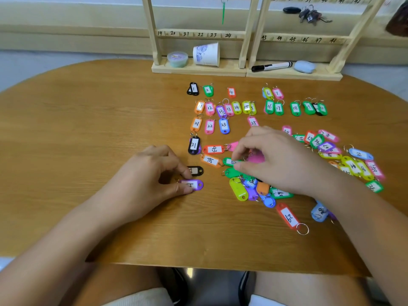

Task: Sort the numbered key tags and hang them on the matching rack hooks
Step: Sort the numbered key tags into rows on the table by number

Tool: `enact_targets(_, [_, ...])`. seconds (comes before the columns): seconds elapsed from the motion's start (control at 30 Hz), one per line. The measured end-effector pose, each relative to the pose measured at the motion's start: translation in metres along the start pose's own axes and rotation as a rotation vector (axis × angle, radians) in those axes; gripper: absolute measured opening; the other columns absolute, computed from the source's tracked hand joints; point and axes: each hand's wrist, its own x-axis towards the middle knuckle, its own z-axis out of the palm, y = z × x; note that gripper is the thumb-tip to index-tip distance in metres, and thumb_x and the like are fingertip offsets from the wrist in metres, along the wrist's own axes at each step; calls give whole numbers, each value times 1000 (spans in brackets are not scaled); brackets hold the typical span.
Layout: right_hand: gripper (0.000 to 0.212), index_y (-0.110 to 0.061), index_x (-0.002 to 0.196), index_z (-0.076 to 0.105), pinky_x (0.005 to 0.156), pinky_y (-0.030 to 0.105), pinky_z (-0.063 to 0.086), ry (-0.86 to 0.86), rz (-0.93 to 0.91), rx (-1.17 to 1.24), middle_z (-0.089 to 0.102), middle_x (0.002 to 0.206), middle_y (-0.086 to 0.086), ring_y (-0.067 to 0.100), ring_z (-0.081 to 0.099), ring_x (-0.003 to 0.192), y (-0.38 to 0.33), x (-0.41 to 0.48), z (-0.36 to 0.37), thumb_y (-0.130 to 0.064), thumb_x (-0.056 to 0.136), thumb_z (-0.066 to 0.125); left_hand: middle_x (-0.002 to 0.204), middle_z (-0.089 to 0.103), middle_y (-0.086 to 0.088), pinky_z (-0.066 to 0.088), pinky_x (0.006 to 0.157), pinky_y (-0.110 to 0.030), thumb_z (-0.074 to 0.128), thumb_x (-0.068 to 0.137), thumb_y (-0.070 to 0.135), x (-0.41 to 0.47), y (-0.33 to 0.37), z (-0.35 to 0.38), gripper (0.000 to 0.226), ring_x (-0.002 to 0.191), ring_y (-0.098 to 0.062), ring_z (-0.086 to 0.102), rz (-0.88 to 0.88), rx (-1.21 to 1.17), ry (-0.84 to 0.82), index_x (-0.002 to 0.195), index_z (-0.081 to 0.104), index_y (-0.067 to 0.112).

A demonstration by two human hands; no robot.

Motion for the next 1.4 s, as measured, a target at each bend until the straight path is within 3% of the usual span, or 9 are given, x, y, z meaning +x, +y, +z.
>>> enact_targets(0.1, [14,-42,103,73,94,35,35,-73,-26,-76,53,102,-16,8,49,103,-1,-1,4,-45,90,78,103,63,22,47,82,-27,72,77,67,-1,3,0,28,103,-4,57,-12,-28,-11,95,76,46])
enact_targets(0.33, [7,-38,98,69,95,34,30,-140,-14,-114,47,103,-20,7,40,102,-9,7,4,-37,96,75,100,63,17,53,84,-39,89,84,28,-5,9,0,20,101,-11,62,11,-66,13,87,73,40])
enact_targets(0.43, [8,-38,91,67,100,40,34,-148,-5,-99,48,105,-20,9,42,105,-8,9,6,-40,95,74,102,65,17,53,84,-40,89,83,28,-9,8,-1,21,101,-12,62,25,-82,-5,89,74,41])
enact_targets(0.63, [9,-33,94,62,86,28,20,-128,-72,-67,54,101,-16,-3,40,102,-15,8,11,-34,103,66,104,66,16,52,85,-37,88,83,35,-13,0,-4,21,100,-14,64,48,-60,-24,98,76,43])
enact_targets(0.77, [10,-30,94,60,93,28,28,-4,-128,-36,55,90,-20,-5,42,101,-18,5,18,-30,103,65,104,67,16,54,85,-40,83,89,37,-13,0,0,9,101,-13,67,87,-59,-22,95,76,40])
enact_targets(1.07, [15,-29,102,67,92,34,39,86,-322,-92,61,95,-20,11,54,98,-15,-13,34,-23,93,77,79,71,11,42,61,-18,78,94,35,-14,5,-7,3,67,-9,59,-88,-189,13,93,78,37])
enact_targets(1.23, [9,-25,104,77,81,13,41,187,-177,172,68,92,-20,2,62,91,-17,-17,17,-19,100,72,96,76,12,48,71,-23,74,95,40,-12,9,-13,9,80,-12,64,-86,-281,-46,99,82,38])
enact_targets(1.33, [6,-29,102,78,76,10,42,105,-87,356,72,90,-18,2,63,85,-26,-16,12,-29,99,73,90,75,10,45,67,-23,77,92,40,-6,15,-13,12,72,-7,59,-76,-381,-86,101,83,34])
enact_targets(1.4, [9,-31,104,78,76,11,44,19,-52,436,75,93,-14,2,65,85,-32,-14,15,-36,96,76,86,73,4,44,67,-31,82,88,40,-1,20,-12,15,73,-23,58,-67,-413,-91,100,82,31])
